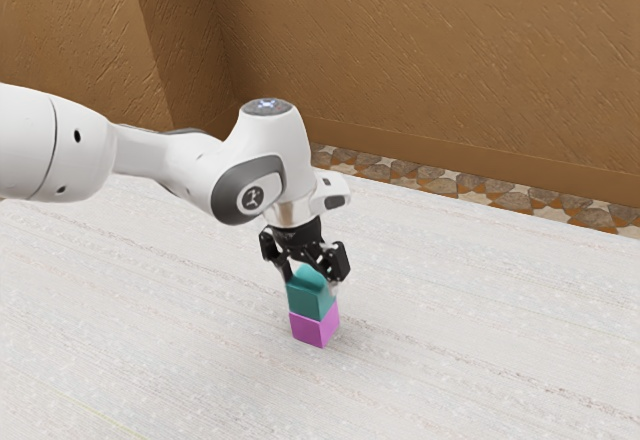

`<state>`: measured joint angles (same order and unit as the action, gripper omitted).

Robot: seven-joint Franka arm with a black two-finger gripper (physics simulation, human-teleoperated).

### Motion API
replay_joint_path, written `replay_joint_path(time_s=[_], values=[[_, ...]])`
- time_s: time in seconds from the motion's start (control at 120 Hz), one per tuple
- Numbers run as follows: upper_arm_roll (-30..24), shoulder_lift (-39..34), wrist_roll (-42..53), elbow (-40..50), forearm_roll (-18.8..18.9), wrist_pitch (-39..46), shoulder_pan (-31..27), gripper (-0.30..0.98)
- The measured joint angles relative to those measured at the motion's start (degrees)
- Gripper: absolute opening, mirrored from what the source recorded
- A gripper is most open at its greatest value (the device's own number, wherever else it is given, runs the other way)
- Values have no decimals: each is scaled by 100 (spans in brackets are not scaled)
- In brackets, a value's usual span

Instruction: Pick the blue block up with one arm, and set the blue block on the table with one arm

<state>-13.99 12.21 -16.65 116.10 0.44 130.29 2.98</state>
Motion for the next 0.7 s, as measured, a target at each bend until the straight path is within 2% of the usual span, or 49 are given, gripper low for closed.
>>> replay_joint_path(time_s=[0.7], values=[[72, 109, -32, -16, 78, -6, -8, 67]])
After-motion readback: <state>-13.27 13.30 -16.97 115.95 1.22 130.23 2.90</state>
